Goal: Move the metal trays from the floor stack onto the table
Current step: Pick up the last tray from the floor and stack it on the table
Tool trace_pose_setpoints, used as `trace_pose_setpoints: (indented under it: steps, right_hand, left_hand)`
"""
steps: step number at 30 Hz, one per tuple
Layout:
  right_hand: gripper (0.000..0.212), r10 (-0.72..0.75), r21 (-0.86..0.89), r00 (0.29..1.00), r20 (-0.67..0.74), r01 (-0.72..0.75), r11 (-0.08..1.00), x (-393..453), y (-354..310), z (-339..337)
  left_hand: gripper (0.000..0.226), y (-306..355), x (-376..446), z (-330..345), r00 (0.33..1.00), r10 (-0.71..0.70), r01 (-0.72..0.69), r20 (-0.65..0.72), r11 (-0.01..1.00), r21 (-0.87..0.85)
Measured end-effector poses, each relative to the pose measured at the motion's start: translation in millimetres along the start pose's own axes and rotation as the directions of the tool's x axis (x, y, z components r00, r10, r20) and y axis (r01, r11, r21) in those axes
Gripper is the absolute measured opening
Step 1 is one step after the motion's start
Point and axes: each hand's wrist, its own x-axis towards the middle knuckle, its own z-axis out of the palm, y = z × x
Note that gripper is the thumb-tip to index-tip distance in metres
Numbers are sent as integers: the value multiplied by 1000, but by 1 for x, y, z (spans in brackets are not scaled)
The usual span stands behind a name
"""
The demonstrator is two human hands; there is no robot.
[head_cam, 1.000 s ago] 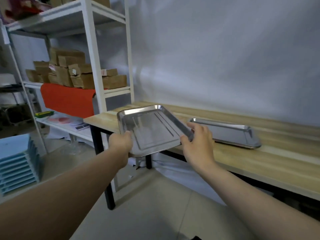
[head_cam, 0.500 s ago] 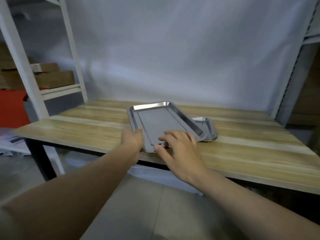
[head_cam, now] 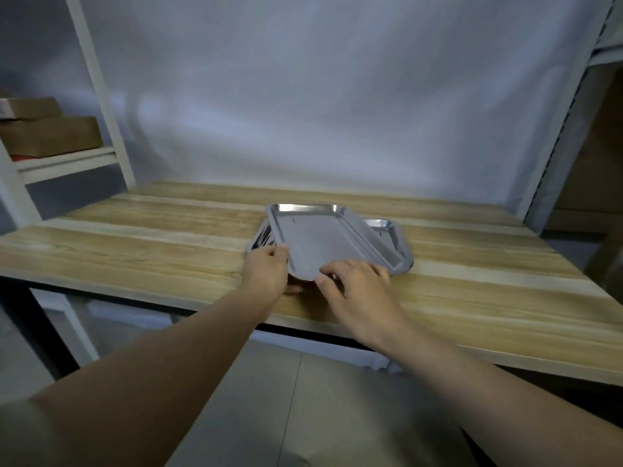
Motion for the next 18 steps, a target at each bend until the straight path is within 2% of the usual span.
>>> trace_pose_setpoints:
  steps: [3,6,9,12,14,16,18]
  right_hand:
    - [42,57,-8,998,1,-57,998,10,0,1]
    - [46,99,-34,995,7,-99,995,21,-4,1]
    - [51,118,-63,993,15,-116,991,37,-16,5]
    - [59,109,-111,993,36,-104,988,56,-29,14]
    - [64,111,-147,990,90,-97,984,69,-37,23]
    - [61,126,-185,981,150,-98,978,80,-42,31]
    - [46,151,-211,972,178,-112,971,88,-43,38]
  left_hand:
    - [33,-10,7,-9,976,185,-136,-113,929,343]
    - [34,-24,16,-18,939,297,-143,-172,794,591]
    - [41,-35,25,-20,944,307,-158,-123,744,649]
    - [49,-44,26,-18,949,314,-206,-18,664,719]
    - [61,-47,27,-17,948,319,-197,-17,625,755]
    - [66,-47,29,-16,945,325,-180,-45,627,758]
    - [68,-47,30,-16,942,329,-180,-60,650,738]
